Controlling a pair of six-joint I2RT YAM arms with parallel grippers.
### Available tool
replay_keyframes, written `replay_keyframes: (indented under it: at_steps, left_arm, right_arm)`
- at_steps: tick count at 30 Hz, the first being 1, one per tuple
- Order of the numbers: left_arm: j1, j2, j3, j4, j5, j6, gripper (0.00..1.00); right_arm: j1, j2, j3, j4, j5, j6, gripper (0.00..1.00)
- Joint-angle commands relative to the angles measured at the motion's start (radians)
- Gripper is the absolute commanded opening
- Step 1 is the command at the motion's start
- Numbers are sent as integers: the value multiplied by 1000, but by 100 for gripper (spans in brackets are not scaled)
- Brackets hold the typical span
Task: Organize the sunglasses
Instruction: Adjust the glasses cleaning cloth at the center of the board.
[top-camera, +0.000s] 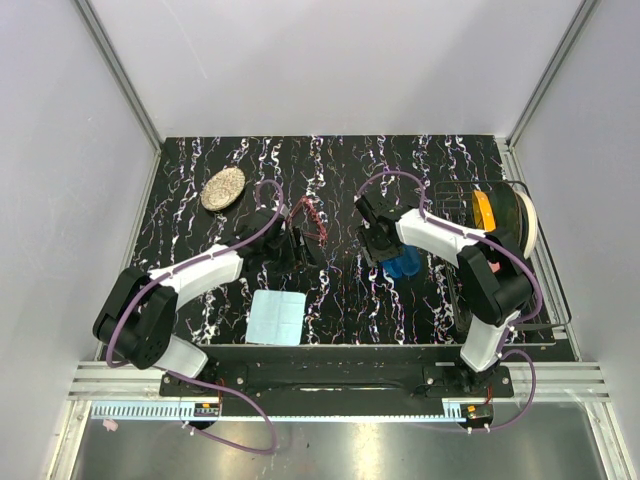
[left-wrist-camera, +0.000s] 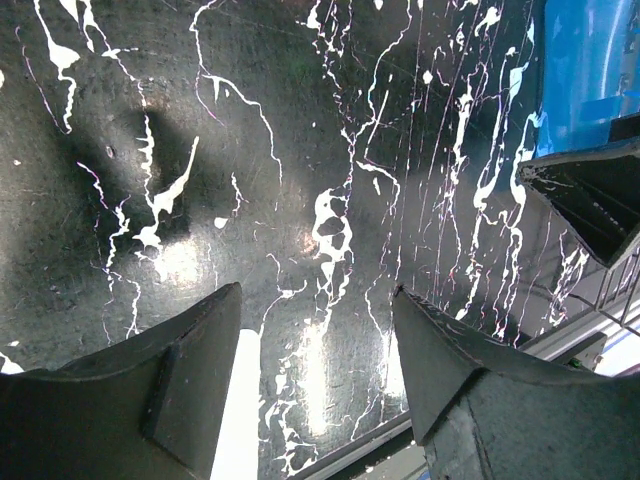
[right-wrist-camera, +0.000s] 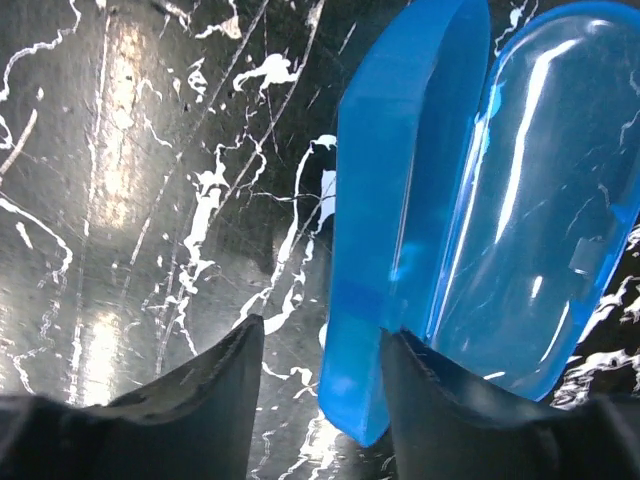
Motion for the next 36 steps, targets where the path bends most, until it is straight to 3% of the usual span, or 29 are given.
replay_keyframes:
  at_steps: [1,4,10,14,19,23,29,36]
  left_arm:
    - [6,-23,-5,31,2,15,66]
    - [8,-26,-8,27,5,16,66]
    - [8,-47,-14,24,2,12,66]
    - [11,-93,-25,-5,-42,8,66]
    - [28,-178,-53,-106,-163,8,68]
    - [49,-269,-74,-196,-244,16,69]
    - [130,-368,-139,-278,-254,18,69]
    - [192,-396,-204,-315,-251,13,68]
  right_arm:
    - [9,-70,28,-21,31,-50,68]
    - [9,-120,30,2,14,-18,75]
    - [9,-192,39,60,72,162,77]
    - [18,-202,36,93,13,220,69]
    - [164,-197,51,122,2,227,69]
    - [247,-188,11,206,-105,273,66]
    - [322,-116,-53,350,-199,309,61]
    - [373,-13,-26,401,-187,326,57]
